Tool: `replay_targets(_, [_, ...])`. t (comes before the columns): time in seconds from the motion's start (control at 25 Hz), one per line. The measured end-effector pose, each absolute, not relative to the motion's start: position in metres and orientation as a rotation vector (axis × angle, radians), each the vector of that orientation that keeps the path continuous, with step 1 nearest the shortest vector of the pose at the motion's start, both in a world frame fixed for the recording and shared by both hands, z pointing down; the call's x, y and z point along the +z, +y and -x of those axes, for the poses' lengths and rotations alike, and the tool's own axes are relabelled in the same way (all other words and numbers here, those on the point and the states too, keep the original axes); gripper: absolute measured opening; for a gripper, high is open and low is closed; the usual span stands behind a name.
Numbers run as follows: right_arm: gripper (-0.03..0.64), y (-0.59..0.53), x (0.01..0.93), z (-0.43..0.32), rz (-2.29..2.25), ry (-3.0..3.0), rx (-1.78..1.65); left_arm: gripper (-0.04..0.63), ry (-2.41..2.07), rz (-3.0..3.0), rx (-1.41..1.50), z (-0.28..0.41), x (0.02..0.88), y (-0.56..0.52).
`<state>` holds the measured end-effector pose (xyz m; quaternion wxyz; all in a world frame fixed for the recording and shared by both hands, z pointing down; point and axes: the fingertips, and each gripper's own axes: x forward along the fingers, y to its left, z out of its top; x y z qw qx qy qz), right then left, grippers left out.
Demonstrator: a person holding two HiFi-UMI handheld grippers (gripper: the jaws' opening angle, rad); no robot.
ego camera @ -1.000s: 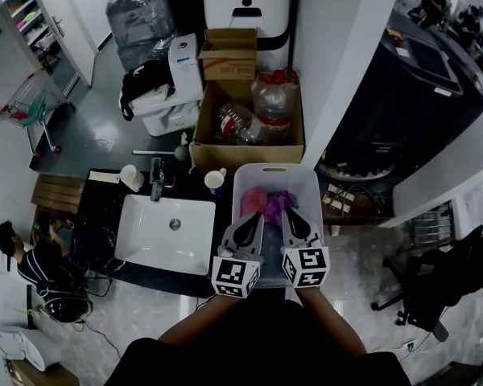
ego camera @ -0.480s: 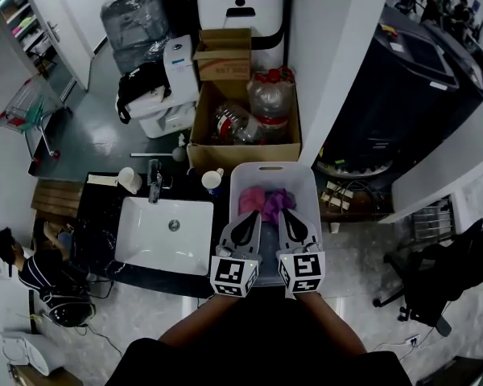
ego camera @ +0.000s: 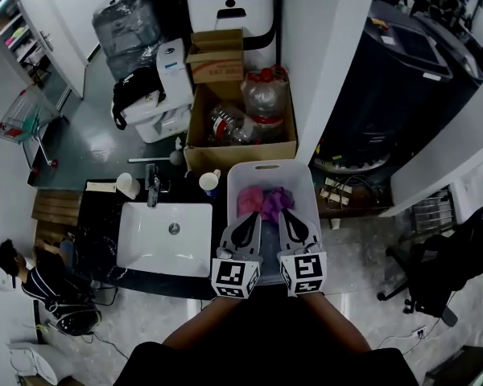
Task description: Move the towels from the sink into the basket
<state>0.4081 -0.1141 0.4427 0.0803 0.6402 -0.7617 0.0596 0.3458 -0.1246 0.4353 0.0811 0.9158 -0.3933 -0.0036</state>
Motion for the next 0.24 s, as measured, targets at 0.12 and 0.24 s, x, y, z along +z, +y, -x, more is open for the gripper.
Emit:
replay_targets(0.12, [0.018,-0.1120,0.4424,-0.4076,-1.918,-2.276,0.176,0.013,-1.178,-2.730,-0.021,-0.3450,0.4356,-0.1257])
replay_targets(0.24, [0.020,-0.1095,0.4427,-0.4093,-1.935,-2.259,0.171,0.012,-1.169,-2.734,-0.025,-0.3467,0.4361,-0.1254])
